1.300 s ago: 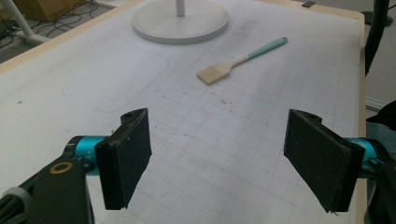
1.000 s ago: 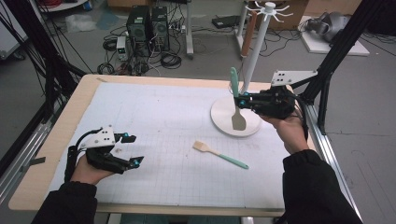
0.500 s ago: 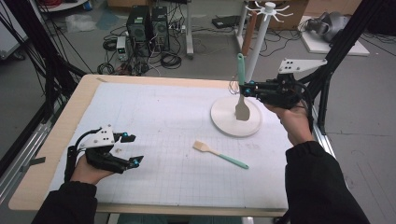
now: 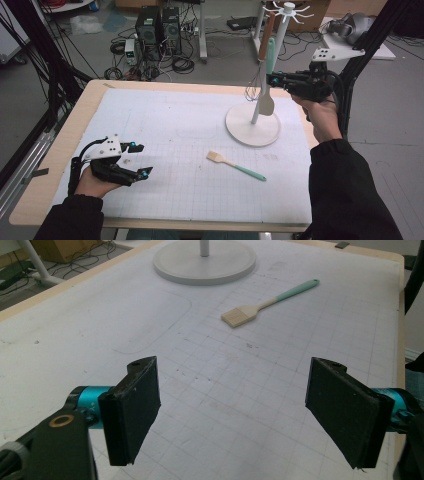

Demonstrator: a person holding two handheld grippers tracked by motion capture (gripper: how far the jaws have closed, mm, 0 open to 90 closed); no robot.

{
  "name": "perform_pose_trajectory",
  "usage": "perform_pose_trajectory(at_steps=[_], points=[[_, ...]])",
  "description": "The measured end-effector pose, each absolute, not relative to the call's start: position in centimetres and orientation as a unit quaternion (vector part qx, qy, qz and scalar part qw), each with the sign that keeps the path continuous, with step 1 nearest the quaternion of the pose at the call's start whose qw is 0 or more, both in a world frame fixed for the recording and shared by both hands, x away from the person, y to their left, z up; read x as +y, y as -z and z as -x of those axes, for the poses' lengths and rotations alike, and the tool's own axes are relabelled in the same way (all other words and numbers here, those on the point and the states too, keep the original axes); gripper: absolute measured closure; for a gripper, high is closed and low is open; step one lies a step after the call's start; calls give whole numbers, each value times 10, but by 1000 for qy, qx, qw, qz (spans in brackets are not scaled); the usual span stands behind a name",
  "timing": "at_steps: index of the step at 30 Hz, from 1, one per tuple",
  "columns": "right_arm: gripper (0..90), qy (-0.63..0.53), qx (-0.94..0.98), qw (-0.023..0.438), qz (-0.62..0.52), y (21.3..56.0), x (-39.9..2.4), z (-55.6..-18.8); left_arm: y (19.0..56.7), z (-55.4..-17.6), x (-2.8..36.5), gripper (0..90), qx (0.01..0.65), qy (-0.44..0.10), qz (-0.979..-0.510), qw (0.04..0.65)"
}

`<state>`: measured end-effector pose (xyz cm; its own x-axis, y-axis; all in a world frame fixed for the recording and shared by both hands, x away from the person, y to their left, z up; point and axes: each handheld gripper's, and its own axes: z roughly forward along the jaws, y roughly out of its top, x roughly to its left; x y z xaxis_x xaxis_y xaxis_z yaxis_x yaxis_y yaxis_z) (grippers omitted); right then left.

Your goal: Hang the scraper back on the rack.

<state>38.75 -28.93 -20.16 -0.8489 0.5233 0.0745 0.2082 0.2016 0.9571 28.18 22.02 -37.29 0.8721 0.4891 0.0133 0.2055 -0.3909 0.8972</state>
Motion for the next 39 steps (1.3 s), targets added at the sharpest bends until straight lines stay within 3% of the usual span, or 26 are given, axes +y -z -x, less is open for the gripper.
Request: perform_pose_trajectory(at_steps=[18, 39], points=[[845, -591, 750, 148, -258, 175, -296, -402, 374, -283, 219, 223, 210, -141, -825, 506], [844, -590, 741, 146, -286, 180, -304, -411, 372, -282, 219, 226, 211, -145, -823, 506]])
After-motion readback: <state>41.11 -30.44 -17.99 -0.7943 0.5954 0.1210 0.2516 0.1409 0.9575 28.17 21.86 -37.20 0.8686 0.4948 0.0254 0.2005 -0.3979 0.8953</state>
